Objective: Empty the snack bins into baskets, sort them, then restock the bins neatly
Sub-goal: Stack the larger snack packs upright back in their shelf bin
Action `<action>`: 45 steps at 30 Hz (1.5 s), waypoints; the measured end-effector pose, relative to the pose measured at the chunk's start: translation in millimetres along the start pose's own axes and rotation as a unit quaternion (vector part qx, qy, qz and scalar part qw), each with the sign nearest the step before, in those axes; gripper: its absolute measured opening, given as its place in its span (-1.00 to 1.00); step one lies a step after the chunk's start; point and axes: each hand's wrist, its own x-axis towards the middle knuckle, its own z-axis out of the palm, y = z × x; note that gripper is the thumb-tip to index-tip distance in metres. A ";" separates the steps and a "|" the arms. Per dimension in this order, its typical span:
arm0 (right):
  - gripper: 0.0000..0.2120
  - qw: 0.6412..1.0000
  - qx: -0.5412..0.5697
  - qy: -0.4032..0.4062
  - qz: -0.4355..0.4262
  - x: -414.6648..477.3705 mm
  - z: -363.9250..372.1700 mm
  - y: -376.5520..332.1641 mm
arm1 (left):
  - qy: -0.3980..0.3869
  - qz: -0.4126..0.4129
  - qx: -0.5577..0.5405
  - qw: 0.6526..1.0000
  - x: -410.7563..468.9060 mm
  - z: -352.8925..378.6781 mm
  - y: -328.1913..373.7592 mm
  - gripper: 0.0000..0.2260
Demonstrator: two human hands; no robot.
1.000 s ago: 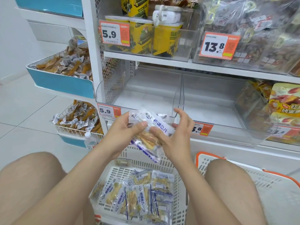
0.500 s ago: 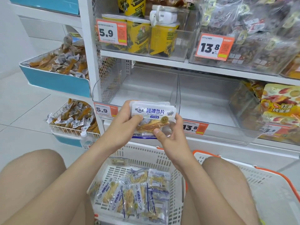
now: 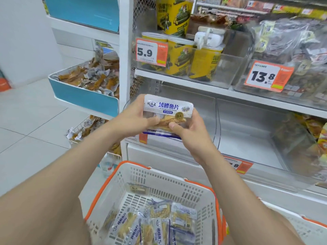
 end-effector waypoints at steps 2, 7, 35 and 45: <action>-0.57 0.998 0.026 0.047 0.040 37.4 8.1 13.1 | 0.117 -0.010 0.190 0.975 11.5 4.1 -22.0 -0.39; -0.56 0.988 0.010 0.106 0.116 116.0 28.3 47.5 | 0.246 -0.054 0.338 0.907 30.7 -1.0 -71.0 -0.37; -0.48 0.890 -0.367 0.085 0.256 257.2 76.5 112.2 | 0.259 -0.105 0.280 0.918 61.5 -7.3 -87.1 -0.76; -0.68 0.897 -0.366 0.097 0.228 240.1 59.0 115.8 | 0.228 -0.063 0.312 0.920 54.0 1.6 -82.9 -0.58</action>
